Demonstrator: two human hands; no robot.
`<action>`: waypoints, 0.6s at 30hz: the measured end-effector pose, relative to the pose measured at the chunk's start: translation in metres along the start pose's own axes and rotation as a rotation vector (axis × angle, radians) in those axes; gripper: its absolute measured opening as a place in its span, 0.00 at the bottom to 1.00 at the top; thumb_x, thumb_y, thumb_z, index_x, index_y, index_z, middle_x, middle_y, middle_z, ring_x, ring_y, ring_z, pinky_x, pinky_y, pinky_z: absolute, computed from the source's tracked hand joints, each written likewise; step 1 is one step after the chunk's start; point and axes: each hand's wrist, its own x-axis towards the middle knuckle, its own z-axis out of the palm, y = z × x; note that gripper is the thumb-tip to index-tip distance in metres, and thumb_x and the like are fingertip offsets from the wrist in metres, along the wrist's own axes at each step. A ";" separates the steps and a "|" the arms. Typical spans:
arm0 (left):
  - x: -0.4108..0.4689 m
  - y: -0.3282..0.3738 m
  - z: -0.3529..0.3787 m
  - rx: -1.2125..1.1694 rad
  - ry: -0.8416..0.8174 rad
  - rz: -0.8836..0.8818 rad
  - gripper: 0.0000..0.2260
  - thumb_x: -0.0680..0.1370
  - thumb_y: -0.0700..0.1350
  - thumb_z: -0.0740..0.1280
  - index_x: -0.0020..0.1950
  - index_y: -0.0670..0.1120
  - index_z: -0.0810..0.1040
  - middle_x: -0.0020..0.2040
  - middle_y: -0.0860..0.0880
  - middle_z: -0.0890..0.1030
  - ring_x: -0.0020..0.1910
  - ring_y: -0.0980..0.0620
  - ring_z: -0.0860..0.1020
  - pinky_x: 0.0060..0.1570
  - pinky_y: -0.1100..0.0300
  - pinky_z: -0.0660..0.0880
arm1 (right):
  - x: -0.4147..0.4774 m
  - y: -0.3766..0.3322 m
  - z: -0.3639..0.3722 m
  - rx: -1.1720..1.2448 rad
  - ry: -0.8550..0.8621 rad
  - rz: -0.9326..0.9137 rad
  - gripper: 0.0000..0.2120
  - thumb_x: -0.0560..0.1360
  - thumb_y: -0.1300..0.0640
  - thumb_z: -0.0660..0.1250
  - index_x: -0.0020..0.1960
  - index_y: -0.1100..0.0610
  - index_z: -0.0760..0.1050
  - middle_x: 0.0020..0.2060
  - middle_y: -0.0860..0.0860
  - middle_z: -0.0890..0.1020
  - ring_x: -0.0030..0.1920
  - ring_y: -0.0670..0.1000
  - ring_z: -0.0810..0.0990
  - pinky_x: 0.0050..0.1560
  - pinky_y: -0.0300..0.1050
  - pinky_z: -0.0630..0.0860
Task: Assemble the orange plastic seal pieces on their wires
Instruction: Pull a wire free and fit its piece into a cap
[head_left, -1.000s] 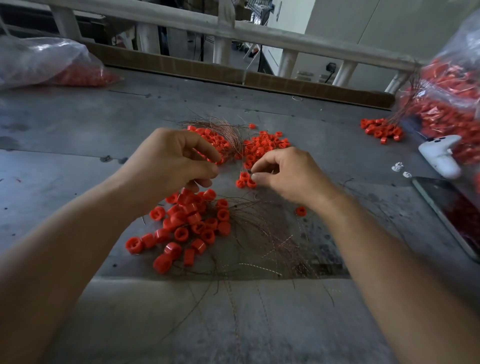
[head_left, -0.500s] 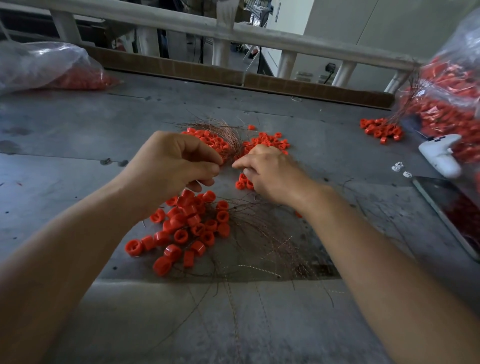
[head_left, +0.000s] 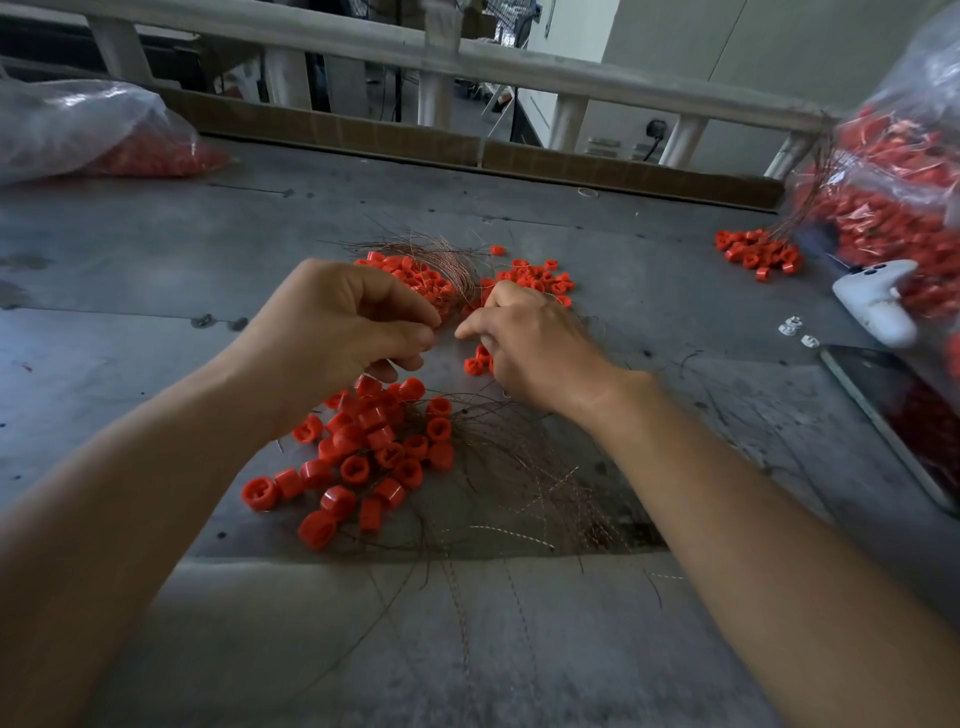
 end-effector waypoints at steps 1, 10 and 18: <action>0.000 0.000 0.001 0.002 -0.001 0.001 0.06 0.70 0.35 0.71 0.39 0.47 0.81 0.34 0.48 0.83 0.30 0.58 0.79 0.31 0.71 0.75 | 0.000 0.000 0.000 0.013 0.019 0.000 0.16 0.77 0.65 0.59 0.60 0.54 0.76 0.50 0.53 0.73 0.55 0.53 0.71 0.52 0.45 0.67; 0.000 -0.001 0.001 0.005 -0.014 0.006 0.06 0.70 0.37 0.71 0.39 0.48 0.81 0.35 0.48 0.83 0.33 0.54 0.81 0.32 0.67 0.78 | -0.001 0.002 0.000 0.005 -0.014 0.054 0.12 0.77 0.61 0.59 0.56 0.53 0.78 0.51 0.53 0.76 0.53 0.55 0.75 0.46 0.42 0.65; -0.001 0.002 -0.001 -0.029 -0.022 0.026 0.07 0.70 0.35 0.70 0.39 0.48 0.81 0.36 0.49 0.83 0.31 0.58 0.80 0.32 0.70 0.76 | -0.003 0.006 -0.010 0.351 0.088 0.117 0.13 0.74 0.66 0.63 0.56 0.57 0.78 0.53 0.51 0.81 0.51 0.44 0.76 0.47 0.27 0.68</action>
